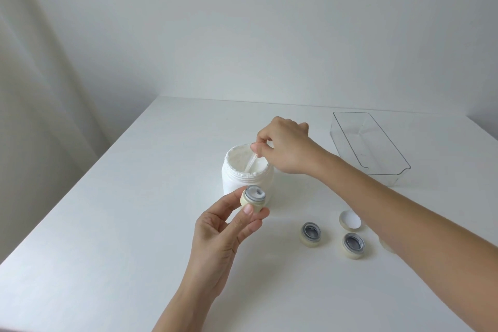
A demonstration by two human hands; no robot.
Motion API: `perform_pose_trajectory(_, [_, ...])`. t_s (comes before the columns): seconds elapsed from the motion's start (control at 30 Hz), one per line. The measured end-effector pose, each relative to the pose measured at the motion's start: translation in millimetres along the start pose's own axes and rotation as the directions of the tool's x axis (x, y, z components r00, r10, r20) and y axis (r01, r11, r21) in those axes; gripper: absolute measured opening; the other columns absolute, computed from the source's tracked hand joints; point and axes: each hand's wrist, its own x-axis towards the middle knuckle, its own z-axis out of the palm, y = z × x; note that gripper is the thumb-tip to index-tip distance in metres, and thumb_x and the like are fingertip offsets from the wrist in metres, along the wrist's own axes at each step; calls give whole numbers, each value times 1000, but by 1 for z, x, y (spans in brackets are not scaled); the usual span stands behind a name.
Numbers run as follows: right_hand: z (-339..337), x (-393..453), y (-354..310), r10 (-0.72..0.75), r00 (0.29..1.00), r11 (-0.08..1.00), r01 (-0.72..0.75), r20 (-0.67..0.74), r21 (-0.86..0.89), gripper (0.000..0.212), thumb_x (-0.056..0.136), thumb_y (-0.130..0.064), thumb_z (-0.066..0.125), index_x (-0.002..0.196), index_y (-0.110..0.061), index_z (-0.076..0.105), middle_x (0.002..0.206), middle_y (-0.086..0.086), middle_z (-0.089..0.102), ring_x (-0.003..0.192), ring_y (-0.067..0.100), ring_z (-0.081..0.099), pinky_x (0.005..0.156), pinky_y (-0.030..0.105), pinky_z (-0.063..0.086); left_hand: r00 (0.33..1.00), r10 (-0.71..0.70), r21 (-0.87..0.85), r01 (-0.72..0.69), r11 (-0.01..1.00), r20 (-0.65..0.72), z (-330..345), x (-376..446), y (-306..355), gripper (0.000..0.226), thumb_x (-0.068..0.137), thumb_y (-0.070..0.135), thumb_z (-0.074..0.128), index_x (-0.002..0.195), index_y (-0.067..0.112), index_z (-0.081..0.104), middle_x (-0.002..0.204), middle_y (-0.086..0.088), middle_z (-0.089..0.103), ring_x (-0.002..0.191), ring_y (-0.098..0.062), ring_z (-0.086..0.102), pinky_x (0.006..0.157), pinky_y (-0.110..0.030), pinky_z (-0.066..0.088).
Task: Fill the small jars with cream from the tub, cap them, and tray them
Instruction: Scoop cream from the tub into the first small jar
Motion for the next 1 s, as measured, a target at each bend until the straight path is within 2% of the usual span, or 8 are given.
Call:
perform_pose_trajectory(0.1, [-5, -3, 5, 111, 994, 981, -110, -1, 160, 34, 95, -29, 52, 83, -3, 70, 74, -14, 65, 89, 16, 56, 80, 34, 24, 1000, 2, 4, -2, 1000, 6, -1, 0, 1, 35, 75, 18, 79, 109, 15, 76, 103, -13, 77, 92, -27, 75, 74, -22, 58])
perform_pose_trajectory(0.23, [-7, -7, 18, 275, 960, 890, -271, 42, 367, 36, 95, -27, 51, 87, 4, 68, 42, -25, 52, 63, 8, 48, 82, 33, 29, 1000, 14, 8, -14, 1000, 1, -2, 0, -1, 33, 79, 11, 78, 111, 15, 75, 106, -9, 77, 92, -27, 75, 74, -23, 58])
perform_pose_trajectory(0.37, [-10, -11, 28, 354, 928, 750, -357, 118, 557, 27, 94, -30, 55, 78, -13, 70, 100, -4, 68, 107, 14, 54, 92, 32, 34, 999, 39, 6, -39, 999, -23, -1, 1, 0, 33, 78, 9, 76, 109, 22, 74, 104, -6, 76, 89, -29, 75, 74, -24, 58])
perform_pose_trajectory(0.53, [-16, -21, 35, 369, 912, 652, -392, 180, 650, 25, 91, -33, 59, 72, -21, 69, 113, 0, 64, 110, 14, 48, 97, 32, 31, 999, 49, 8, -48, 999, -13, -3, 1, 0, 36, 73, 9, 81, 106, 21, 76, 107, -5, 76, 89, -27, 76, 74, -23, 58])
perform_pose_trajectory(0.67, [-18, -37, 33, 355, 913, 621, -391, 201, 679, 27, 89, -34, 61, 68, -22, 70, 90, -14, 60, 88, 3, 48, 94, 30, 30, 999, 53, 32, -53, 998, 5, -4, 1, 0, 48, 60, 5, 88, 103, 23, 77, 105, -2, 77, 88, -25, 76, 75, -22, 58])
perform_pose_trajectory(0.77, [-15, -52, 27, 328, 920, 637, -382, 214, 670, 28, 90, -34, 60, 67, -22, 70, 92, -19, 62, 89, -13, 44, 82, 22, 29, 997, 71, 50, -71, 996, 13, -4, 2, 0, 45, 60, 8, 87, 101, 24, 77, 102, 3, 77, 81, -19, 75, 74, -22, 57])
perform_pose_trajectory(0.87, [-11, -62, 22, 318, 927, 671, -368, 198, 644, 27, 91, -34, 59, 69, -22, 70, 90, -18, 65, 89, -14, 46, 69, 13, 30, 997, 76, 51, -77, 996, 13, -4, 1, -1, 43, 59, 16, 83, 100, 24, 78, 100, 4, 77, 77, -18, 74, 72, -21, 57])
perform_pose_trajectory(1.0, [-7, -69, 18, 347, 924, 735, -376, 163, 565, 28, 91, -37, 58, 70, -22, 69, 47, -25, 53, 64, -6, 51, 80, 27, 30, 996, 85, 61, -85, 994, 15, -4, 1, -1, 41, 60, 17, 83, 100, 24, 78, 100, 5, 77, 76, -17, 74, 70, -21, 56])
